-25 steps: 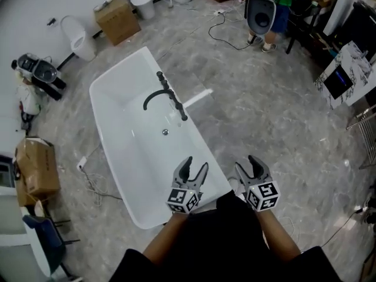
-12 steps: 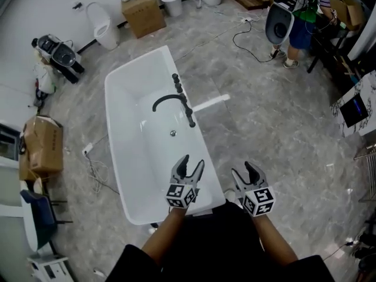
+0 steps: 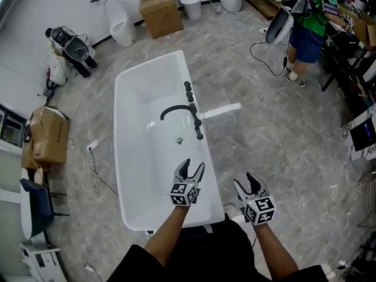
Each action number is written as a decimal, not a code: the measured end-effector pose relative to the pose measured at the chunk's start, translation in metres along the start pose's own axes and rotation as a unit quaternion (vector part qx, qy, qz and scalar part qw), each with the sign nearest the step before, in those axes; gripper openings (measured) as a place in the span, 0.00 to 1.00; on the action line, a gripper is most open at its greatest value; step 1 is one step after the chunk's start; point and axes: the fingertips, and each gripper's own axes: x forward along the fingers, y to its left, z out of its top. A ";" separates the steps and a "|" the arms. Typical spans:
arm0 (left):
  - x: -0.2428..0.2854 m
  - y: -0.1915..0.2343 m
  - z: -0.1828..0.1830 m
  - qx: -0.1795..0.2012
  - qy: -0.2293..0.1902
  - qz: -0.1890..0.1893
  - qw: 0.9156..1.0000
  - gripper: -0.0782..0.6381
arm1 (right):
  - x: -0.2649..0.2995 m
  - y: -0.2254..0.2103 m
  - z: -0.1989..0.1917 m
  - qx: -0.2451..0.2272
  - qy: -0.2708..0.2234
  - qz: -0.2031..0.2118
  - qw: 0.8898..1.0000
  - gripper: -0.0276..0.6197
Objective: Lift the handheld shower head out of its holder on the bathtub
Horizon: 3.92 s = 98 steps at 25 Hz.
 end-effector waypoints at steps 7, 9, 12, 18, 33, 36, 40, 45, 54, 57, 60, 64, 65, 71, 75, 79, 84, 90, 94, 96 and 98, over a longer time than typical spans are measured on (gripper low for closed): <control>0.058 0.050 -0.027 0.005 0.024 0.016 1.000 0.46 | 0.030 0.009 -0.027 -0.005 0.039 0.022 0.999 0.40; 0.075 0.062 -0.030 0.003 0.027 0.021 0.999 0.46 | 0.042 0.009 -0.034 -0.004 0.050 0.027 0.998 0.40; 0.099 0.070 -0.038 0.014 0.036 0.017 0.999 0.46 | 0.058 0.007 -0.040 -0.004 0.062 0.032 0.998 0.40; 0.139 0.100 -0.067 -0.025 0.049 0.032 0.998 0.46 | 0.082 0.000 -0.057 -0.018 0.082 0.050 0.995 0.40; 0.230 0.144 -0.093 0.002 0.082 0.042 0.996 0.48 | 0.088 -0.030 -0.107 0.001 0.110 0.043 0.993 0.40; 0.243 0.140 -0.103 0.036 0.101 0.037 0.994 0.49 | 0.086 -0.037 -0.112 -0.003 0.113 0.041 0.993 0.40; 0.249 0.153 -0.119 0.042 0.117 0.068 0.990 0.51 | 0.077 -0.050 -0.123 0.004 0.116 0.028 0.993 0.40; 0.262 0.174 -0.131 0.037 0.133 0.078 0.987 0.51 | 0.070 -0.067 -0.146 0.015 0.128 0.014 0.992 0.40; 0.276 0.176 -0.133 0.037 0.143 0.059 0.987 0.41 | 0.053 -0.093 -0.151 0.016 0.130 0.013 0.991 0.40; 0.280 0.176 -0.132 0.058 0.146 0.058 0.986 0.30 | 0.050 -0.092 -0.149 0.017 0.125 0.020 0.992 0.40; 0.280 0.174 -0.130 0.091 0.163 0.054 0.981 0.28 | 0.046 -0.090 -0.148 0.020 0.126 0.021 0.992 0.40; 0.275 0.176 -0.122 0.081 0.162 0.058 0.982 0.28 | 0.040 -0.085 -0.151 0.021 0.129 0.022 0.991 0.40; 0.273 0.176 -0.116 0.073 0.156 0.060 0.983 0.28 | 0.039 -0.085 -0.151 0.022 0.130 0.021 0.991 0.40; 0.255 0.167 -0.086 0.068 0.138 0.060 0.986 0.28 | 0.034 -0.082 -0.146 0.032 0.120 0.011 0.992 0.40; 0.235 0.165 -0.056 0.070 0.135 0.059 0.987 0.28 | 0.034 -0.069 -0.122 0.031 0.104 0.011 0.994 0.40; 0.213 0.164 -0.019 0.061 0.123 0.068 0.988 0.28 | 0.028 -0.048 -0.097 0.030 0.088 0.012 0.996 0.40; 0.196 0.152 0.021 0.074 0.108 0.065 0.989 0.28 | 0.021 -0.025 -0.081 0.021 0.078 0.016 0.997 0.40; 0.182 0.134 0.069 0.105 0.095 0.053 0.989 0.28 | 0.007 -0.006 -0.081 0.002 0.086 0.020 0.996 0.40; 0.168 0.127 0.092 0.111 0.084 0.054 0.989 0.28 | 0.000 0.000 -0.073 -0.011 0.082 0.009 0.997 0.40; 0.164 0.115 0.096 0.119 0.083 0.052 0.988 0.28 | -0.006 -0.004 -0.067 -0.010 0.072 0.005 0.997 0.40; 0.163 0.102 0.100 0.130 0.084 0.049 0.987 0.28 | -0.010 -0.009 -0.056 -0.006 0.056 0.001 0.998 0.40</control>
